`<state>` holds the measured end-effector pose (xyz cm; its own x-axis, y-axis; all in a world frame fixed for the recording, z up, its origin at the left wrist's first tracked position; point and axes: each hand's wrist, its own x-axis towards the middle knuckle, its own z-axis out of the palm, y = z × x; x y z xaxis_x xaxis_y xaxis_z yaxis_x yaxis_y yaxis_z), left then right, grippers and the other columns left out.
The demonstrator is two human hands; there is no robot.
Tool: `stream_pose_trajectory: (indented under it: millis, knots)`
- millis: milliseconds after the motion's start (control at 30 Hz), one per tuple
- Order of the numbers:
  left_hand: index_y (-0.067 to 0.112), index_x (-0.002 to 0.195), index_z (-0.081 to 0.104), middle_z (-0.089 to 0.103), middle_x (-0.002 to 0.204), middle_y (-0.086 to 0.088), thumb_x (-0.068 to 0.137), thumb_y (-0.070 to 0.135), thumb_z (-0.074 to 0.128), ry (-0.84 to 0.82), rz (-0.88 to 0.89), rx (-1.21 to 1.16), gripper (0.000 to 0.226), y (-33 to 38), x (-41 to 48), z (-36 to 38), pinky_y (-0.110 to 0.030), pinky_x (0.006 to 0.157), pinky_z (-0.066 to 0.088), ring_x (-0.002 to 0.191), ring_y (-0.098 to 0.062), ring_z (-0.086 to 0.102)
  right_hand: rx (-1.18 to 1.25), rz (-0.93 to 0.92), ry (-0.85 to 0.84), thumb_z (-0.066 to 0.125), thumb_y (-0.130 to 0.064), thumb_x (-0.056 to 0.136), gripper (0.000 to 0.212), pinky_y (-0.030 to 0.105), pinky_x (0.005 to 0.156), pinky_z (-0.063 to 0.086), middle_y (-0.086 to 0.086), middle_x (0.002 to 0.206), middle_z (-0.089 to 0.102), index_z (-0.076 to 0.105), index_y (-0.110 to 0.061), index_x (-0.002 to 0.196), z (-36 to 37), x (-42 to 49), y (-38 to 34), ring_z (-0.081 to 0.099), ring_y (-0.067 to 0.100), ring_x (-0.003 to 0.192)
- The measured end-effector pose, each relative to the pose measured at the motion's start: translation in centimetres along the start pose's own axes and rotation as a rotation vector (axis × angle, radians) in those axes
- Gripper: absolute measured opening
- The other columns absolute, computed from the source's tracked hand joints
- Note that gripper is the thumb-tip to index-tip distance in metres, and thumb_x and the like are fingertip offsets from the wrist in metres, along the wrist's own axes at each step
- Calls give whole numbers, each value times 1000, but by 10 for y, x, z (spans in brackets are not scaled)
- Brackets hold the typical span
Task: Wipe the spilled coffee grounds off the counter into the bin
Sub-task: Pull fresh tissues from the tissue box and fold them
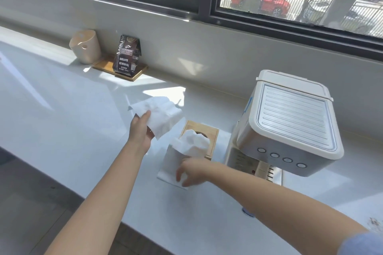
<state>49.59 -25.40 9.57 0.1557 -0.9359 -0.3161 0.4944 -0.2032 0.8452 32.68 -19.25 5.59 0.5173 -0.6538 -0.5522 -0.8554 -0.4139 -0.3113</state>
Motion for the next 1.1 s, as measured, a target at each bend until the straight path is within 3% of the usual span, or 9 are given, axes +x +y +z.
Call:
stream_pose_trajectory:
  millis: [100, 267, 400, 500, 633, 700, 800, 967, 1100]
  knots:
    - [17, 120, 61, 72, 104, -2, 96, 20, 54, -59, -55, 1, 25, -2, -4, -12, -32, 72, 57, 90, -18, 71, -74, 77, -174, 61, -34, 88, 44, 39, 99, 41, 10, 134, 41, 53, -28, 131, 28, 14, -12, 39, 31, 126]
    - [12, 104, 71, 74, 95, -6, 92, 22, 59, -141, -227, -48, 19, -5, -10, -37, -33, 75, 58, 80, -19, 73, -89, 55, -162, 61, -29, 88, 49, 44, 102, 42, 11, 140, 40, 50, -8, 131, 34, 16, -20, 41, 32, 128]
    - [10, 128, 58, 67, 110, -12, 94, 11, 54, -102, -206, -5, 34, -8, -14, -42, -36, 73, 58, 88, -25, 67, -19, 49, -185, 54, -26, 92, 37, 33, 80, 46, 18, 104, 60, 62, 4, 113, 22, 7, -31, 56, 32, 95]
    - [15, 133, 53, 64, 114, -9, 93, 2, 51, -102, -142, 109, 42, -5, -16, -43, -36, 69, 55, 88, -24, 66, 213, -31, -197, 57, -24, 90, 31, 26, 75, 45, 14, 107, 68, 68, -2, 110, -3, -8, -40, 59, 21, 86]
    - [23, 113, 60, 69, 98, 0, 92, -2, 45, -179, -87, 214, 36, 3, -23, -38, -30, 65, 57, 81, -16, 70, 479, -126, -18, 67, -17, 83, 9, 0, 59, 37, -8, 87, 60, 65, -21, 91, -58, -36, -46, 51, -3, 72]
    - [18, 108, 63, 71, 96, -3, 90, -2, 45, -226, -117, 220, 32, 4, -27, -34, -32, 69, 56, 82, -20, 70, 632, -153, 119, 65, -10, 82, 16, 4, 55, 39, -12, 79, 53, 59, -24, 83, -83, -47, -45, 49, -5, 63]
    - [15, 86, 66, 66, 72, -4, 88, 1, 52, -241, -211, 278, 20, 2, -37, -27, -23, 51, 51, 58, -15, 66, 817, -189, 267, 61, -2, 82, 22, 14, 50, 41, -7, 74, 50, 55, -23, 80, -109, -54, -40, 49, 0, 55]
    - [13, 79, 71, 68, 64, -5, 89, 24, 49, -327, -444, 71, 27, -4, -49, -25, -25, 52, 53, 58, -21, 67, 990, -111, 391, 60, -1, 85, 22, 25, 57, 47, 0, 85, 52, 54, -21, 91, -111, -46, -26, 52, 14, 70]
    - [23, 97, 80, 76, 101, -7, 93, 63, 33, -379, -387, 146, 62, -5, -50, -35, -32, 68, 59, 89, -24, 74, 993, -72, 362, 60, 1, 84, 23, 31, 68, 51, 7, 98, 52, 53, -17, 98, -104, -40, -17, 53, 20, 82]
